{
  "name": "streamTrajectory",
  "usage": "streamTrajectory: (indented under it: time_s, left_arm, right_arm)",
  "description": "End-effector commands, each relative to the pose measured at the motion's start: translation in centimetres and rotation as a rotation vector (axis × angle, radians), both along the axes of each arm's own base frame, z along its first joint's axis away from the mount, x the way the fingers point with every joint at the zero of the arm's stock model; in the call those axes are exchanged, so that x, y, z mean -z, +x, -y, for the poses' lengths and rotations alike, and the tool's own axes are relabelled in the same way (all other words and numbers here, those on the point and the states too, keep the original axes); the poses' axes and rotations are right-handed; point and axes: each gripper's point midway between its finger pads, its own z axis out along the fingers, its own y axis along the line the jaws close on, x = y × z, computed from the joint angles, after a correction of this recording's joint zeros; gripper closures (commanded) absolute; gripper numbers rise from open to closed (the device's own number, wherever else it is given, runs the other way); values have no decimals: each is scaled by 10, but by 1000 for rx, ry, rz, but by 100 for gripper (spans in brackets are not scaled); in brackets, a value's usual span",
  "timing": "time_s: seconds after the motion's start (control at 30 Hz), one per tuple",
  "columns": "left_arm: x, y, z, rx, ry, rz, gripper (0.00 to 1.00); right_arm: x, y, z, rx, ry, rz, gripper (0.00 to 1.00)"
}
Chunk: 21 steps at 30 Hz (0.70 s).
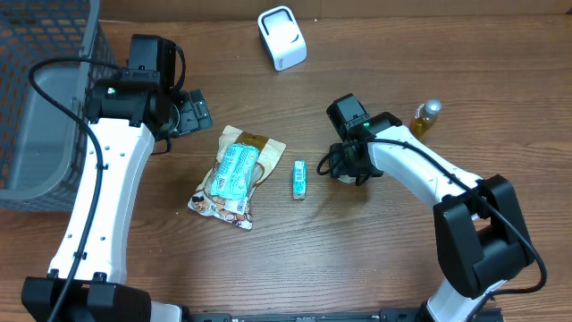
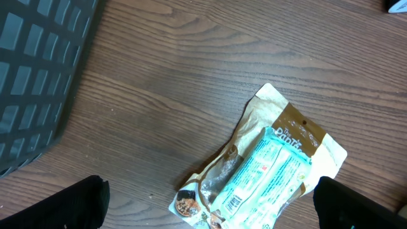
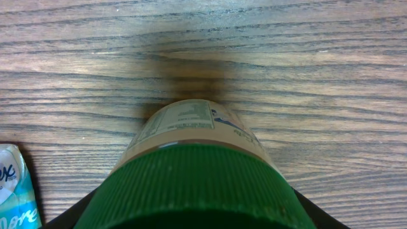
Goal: Scan the item barcode
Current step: 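Close the right gripper around the green-capped jar, then lift the jar and tilt it sideways with the right gripper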
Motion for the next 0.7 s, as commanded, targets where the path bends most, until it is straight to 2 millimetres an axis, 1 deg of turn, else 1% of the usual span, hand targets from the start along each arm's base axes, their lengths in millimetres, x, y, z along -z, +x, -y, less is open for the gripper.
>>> streamTrajectory:
  time_s: [0.0, 0.67]
  left_arm:
    - [-6, 3, 0, 17, 3, 17, 0]
    - [-6, 3, 0, 17, 3, 17, 0]
  right_arm:
    - [3, -4, 1, 7, 5, -18, 48]
    - [3, -4, 1, 7, 4, -20, 47]
